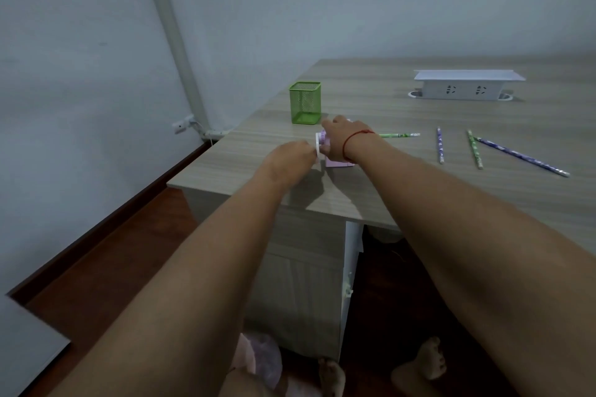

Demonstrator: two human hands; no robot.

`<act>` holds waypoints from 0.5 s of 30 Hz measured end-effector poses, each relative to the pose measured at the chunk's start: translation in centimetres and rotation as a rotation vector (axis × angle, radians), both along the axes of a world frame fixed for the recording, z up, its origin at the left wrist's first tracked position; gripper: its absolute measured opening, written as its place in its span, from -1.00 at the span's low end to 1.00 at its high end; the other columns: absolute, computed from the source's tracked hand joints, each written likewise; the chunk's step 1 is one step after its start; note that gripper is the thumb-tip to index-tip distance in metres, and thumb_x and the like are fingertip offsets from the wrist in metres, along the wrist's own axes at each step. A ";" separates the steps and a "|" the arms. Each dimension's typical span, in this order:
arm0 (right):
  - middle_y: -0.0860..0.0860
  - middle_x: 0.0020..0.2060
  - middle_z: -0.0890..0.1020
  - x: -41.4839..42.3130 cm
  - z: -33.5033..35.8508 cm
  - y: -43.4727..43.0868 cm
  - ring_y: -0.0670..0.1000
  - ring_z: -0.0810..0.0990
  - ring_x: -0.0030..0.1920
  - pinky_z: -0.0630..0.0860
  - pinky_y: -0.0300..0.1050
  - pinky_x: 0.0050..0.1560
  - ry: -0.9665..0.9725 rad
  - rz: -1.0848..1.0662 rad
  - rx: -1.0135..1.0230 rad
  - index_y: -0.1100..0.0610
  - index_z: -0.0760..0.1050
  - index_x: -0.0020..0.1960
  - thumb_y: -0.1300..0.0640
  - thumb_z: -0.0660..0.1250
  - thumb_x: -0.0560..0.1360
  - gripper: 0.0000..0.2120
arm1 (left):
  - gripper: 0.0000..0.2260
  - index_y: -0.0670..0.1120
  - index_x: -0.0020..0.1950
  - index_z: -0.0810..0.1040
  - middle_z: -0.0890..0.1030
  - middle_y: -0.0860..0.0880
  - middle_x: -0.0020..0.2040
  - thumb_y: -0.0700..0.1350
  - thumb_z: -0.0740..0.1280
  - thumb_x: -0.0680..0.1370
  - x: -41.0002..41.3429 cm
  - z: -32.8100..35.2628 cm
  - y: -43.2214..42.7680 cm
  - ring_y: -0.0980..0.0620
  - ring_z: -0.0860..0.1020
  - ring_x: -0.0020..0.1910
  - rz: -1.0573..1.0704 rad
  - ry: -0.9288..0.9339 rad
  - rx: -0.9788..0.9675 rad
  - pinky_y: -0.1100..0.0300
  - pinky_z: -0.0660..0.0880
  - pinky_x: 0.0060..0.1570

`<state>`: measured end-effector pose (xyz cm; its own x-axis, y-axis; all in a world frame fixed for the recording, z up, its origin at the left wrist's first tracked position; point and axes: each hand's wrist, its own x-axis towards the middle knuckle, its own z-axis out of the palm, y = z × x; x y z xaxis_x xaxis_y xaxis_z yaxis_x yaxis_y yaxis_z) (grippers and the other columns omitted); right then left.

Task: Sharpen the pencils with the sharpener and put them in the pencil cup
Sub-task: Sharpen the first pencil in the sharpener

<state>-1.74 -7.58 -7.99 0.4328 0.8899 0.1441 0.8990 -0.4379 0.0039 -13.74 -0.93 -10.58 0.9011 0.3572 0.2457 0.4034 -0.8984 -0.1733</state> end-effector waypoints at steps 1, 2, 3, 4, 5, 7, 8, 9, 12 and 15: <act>0.13 0.38 0.34 0.0 -0.1 0.0 0.21 0.40 0.34 0.40 0.12 0.26 0.008 0.003 0.004 0.09 0.27 0.39 -0.07 0.18 0.54 -0.53 | -0.80 -0.23 0.09 0.57 0.61 -0.20 0.04 -0.20 0.19 0.60 0.3 -0.5 0.1 -0.16 0.61 -0.01 0.053 0.031 -0.004 0.03 0.53 -0.02; 0.13 0.38 0.34 0.0 -0.2 0.0 0.21 0.39 0.35 0.39 0.12 0.28 0.020 0.001 0.011 0.09 0.28 0.39 -0.05 0.17 0.54 -0.54 | -0.80 -0.23 0.11 0.57 0.61 -0.19 0.07 -0.20 0.19 0.60 0.7 -0.9 0.2 -0.15 0.61 0.02 0.092 0.043 -0.020 0.04 0.53 0.02; 0.13 0.38 0.34 0.0 -0.2 0.1 0.22 0.38 0.36 0.39 0.12 0.29 0.034 -0.002 0.018 0.08 0.29 0.37 -0.05 0.16 0.54 -0.56 | -0.79 -0.22 0.12 0.57 0.61 -0.19 0.09 -0.20 0.19 0.60 1.1 -1.2 0.4 -0.15 0.60 0.05 0.112 0.051 -0.030 0.04 0.52 0.04; 0.13 0.37 0.34 0.0 -0.2 0.1 0.22 0.37 0.36 0.38 0.13 0.29 0.046 -0.005 0.021 0.07 0.30 0.36 -0.04 0.16 0.54 -0.57 | -0.78 -0.21 0.14 0.57 0.60 -0.19 0.11 -0.20 0.18 0.60 1.5 -1.4 0.6 -0.15 0.60 0.06 0.116 0.059 -0.039 0.04 0.52 0.05; 0.13 0.37 0.35 0.1 -0.3 0.2 0.23 0.37 0.36 0.39 0.13 0.29 0.055 -0.003 0.020 0.07 0.30 0.35 -0.03 0.16 0.53 -0.58 | -0.77 -0.20 0.15 0.57 0.60 -0.19 0.12 -0.20 0.17 0.60 1.7 -1.6 0.8 -0.16 0.59 0.08 0.116 0.063 -0.049 0.04 0.51 0.06; 0.13 0.36 0.36 0.2 -0.3 0.3 0.23 0.39 0.34 0.39 0.13 0.28 0.055 0.008 0.021 0.07 0.31 0.35 -0.04 0.16 0.52 -0.57 | -0.77 -0.19 0.15 0.57 0.59 -0.19 0.12 -0.20 0.16 0.60 2.1 -2.0 1.5 -0.16 0.59 0.09 0.113 0.073 -0.061 0.03 0.51 0.07; 0.12 0.36 0.37 0.3 -0.4 0.4 0.22 0.40 0.33 0.40 0.12 0.28 0.053 0.013 0.027 0.06 0.31 0.36 -0.04 0.17 0.52 -0.57 | -0.77 -0.19 0.15 0.57 0.59 -0.19 0.12 -0.20 0.16 0.60 2.3 -2.2 1.7 -0.16 0.58 0.09 0.114 0.077 -0.072 0.02 0.51 0.07; 0.12 0.36 0.37 0.4 -0.5 0.4 0.22 0.41 0.32 0.40 0.11 0.28 0.051 0.016 0.039 0.06 0.31 0.36 -0.04 0.16 0.52 -0.57 | -0.77 -0.19 0.15 0.57 0.59 -0.19 0.12 -0.19 0.17 0.60 2.4 -2.4 1.9 -0.16 0.58 0.09 0.119 0.071 -0.089 0.01 0.51 0.08; 0.11 0.34 0.38 0.7 -0.7 0.5 0.22 0.42 0.31 0.40 0.11 0.26 0.051 0.023 0.060 0.06 0.33 0.34 -0.05 0.19 0.51 -0.57 | -0.74 -0.19 0.18 0.56 0.57 -0.20 0.15 -0.14 0.15 0.62 3.1 -2.3 2.6 -0.18 0.57 0.11 0.127 0.039 -0.133 0.00 0.48 0.09; 0.11 0.35 0.38 0.8 -0.8 0.7 0.23 0.43 0.30 0.40 0.12 0.23 0.046 0.024 0.054 0.06 0.32 0.35 -0.05 0.23 0.49 -0.54 | -0.73 -0.19 0.19 0.55 0.57 -0.20 0.15 -0.11 0.13 0.63 3.4 -2.0 3.3 -0.19 0.55 0.11 0.136 0.027 -0.147 -0.01 0.46 0.08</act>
